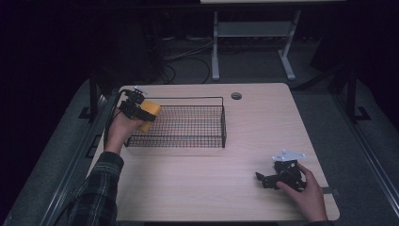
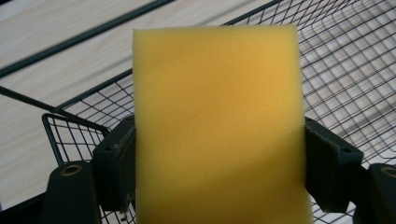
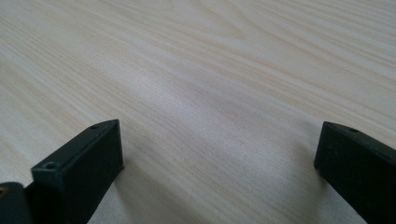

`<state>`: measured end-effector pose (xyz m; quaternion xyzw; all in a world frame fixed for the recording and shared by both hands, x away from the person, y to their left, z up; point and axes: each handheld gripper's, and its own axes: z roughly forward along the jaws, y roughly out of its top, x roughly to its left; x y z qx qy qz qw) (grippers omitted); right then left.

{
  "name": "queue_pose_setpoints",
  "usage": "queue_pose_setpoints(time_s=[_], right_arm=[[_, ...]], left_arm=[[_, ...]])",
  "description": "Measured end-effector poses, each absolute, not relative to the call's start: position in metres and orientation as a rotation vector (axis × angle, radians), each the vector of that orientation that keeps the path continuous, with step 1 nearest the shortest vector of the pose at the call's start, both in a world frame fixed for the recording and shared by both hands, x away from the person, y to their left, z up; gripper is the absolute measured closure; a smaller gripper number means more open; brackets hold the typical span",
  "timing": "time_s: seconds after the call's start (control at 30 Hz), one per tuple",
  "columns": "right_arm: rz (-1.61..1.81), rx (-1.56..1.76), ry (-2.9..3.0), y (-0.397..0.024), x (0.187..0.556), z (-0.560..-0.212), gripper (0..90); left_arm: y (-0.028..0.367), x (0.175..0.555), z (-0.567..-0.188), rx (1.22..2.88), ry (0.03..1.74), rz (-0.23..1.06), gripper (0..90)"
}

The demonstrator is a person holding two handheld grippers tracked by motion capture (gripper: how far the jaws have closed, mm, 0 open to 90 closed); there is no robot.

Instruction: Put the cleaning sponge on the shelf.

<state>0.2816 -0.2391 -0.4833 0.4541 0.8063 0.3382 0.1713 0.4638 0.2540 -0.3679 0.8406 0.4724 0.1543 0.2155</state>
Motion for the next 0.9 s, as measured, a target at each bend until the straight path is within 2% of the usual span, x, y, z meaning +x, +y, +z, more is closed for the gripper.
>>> queue_pose_setpoints(time_s=[0.9], right_arm=[[0.960,1.289,2.289,-0.239,0.282,-0.483,0.3]], left_arm=[[0.268,0.471,-0.402,2.346,1.405,0.343,23.2]])
